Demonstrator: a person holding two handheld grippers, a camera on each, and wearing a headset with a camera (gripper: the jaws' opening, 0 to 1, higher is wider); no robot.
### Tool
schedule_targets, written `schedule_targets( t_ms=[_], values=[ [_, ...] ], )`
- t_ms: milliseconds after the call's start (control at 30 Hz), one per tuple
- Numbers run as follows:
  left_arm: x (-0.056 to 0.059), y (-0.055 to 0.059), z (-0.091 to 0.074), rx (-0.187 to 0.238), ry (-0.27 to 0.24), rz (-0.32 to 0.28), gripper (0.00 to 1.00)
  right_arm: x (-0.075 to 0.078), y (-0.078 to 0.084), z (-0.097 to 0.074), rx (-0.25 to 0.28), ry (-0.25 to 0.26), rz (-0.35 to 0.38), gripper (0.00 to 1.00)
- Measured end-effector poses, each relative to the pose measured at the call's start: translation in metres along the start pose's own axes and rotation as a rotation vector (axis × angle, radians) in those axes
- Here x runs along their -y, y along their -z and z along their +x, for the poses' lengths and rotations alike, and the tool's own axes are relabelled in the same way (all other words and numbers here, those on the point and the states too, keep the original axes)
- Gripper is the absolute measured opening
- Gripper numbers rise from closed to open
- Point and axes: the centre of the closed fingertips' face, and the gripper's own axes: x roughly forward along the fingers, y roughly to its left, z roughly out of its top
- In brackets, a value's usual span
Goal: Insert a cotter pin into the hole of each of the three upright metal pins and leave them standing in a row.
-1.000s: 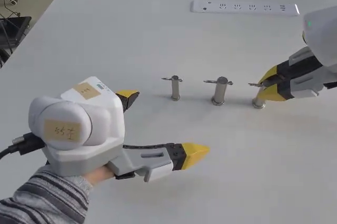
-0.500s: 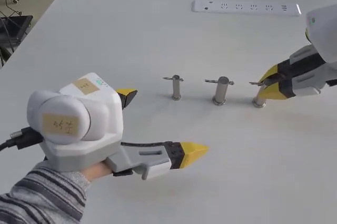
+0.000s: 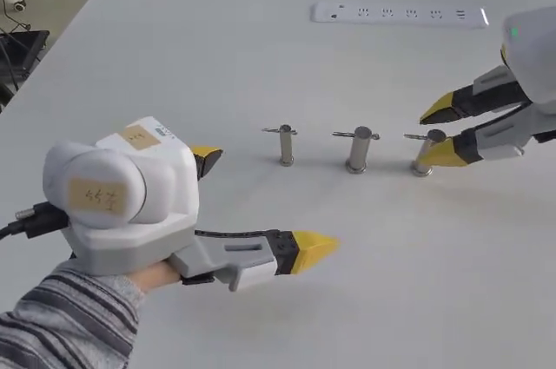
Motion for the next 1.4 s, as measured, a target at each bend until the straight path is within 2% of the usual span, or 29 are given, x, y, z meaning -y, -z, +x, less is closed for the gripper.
schedule_targets(
  t_ms=[167,267,367,467,500,567,633,667,733,767,833,967,1067,1167,1267,1400],
  values=[
    [-0.001,-0.003,-0.001,-0.004,0.0,0.009,0.99,-0.006,-0.004,-0.011,0.034,0.062,0.053,0.36],
    [-0.001,-0.005,-0.002,-0.004,-0.002,0.005,0.99,-0.006,-0.005,-0.022,0.066,0.142,0.148,0.39],
    [-0.004,-0.007,-0.003,-0.002,-0.01,0.002,0.99,-0.011,-0.007,-0.029,0.12,0.188,0.22,0.4],
    [-0.01,-0.011,-0.006,0.004,-0.028,-0.006,0.99,-0.022,-0.002,-0.032,0.101,0.227,0.286,0.43],
    [-0.011,-0.012,-0.007,0.009,-0.03,-0.008,0.99,-0.021,0.0,-0.036,0.093,0.278,0.296,0.45],
    [-0.013,-0.013,-0.007,0.011,-0.037,-0.014,0.99,-0.029,-0.004,-0.036,0.114,0.285,0.3,0.49],
    [-0.015,-0.014,-0.008,0.011,-0.04,-0.017,0.99,-0.032,-0.005,-0.038,0.119,0.323,0.361,0.52],
    [-0.016,-0.014,-0.008,0.013,-0.042,-0.023,0.99,-0.035,-0.006,-0.038,0.129,0.326,0.382,0.54],
    [-0.014,-0.015,-0.008,0.021,-0.024,-0.078,0.99,-0.035,-0.008,-0.04,0.163,0.374,0.451,0.58],
    [-0.016,-0.014,-0.008,0.018,-0.033,-0.105,0.99,-0.038,-0.01,-0.039,0.18,0.394,0.464,0.58],
    [-0.017,-0.015,-0.01,0.022,-0.036,-0.09,0.99,-0.042,-0.012,-0.038,0.2,0.427,0.518,0.59],
    [-0.019,-0.018,-0.014,0.036,-0.052,-0.082,0.99,-0.053,-0.015,-0.035,0.212,0.448,0.578,0.59],
    [-0.02,-0.018,-0.016,0.035,-0.053,-0.082,0.99,-0.055,-0.02,-0.038,0.25,0.479,0.618,0.59],
    [-0.022,-0.019,-0.019,0.027,-0.066,-0.059,0.99,-0.063,-0.024,-0.039,0.27,0.468,0.657,0.6],
    [-0.023,-0.022,-0.02,0.037,-0.076,-0.041,0.99,-0.07,-0.025,-0.039,0.275,0.476,0.671,0.62],
    [-0.018,-0.023,-0.019,0.047,-0.066,-0.041,0.99,-0.077,-0.025,-0.037,0.284,0.477,0.695,0.63]
  ],
)
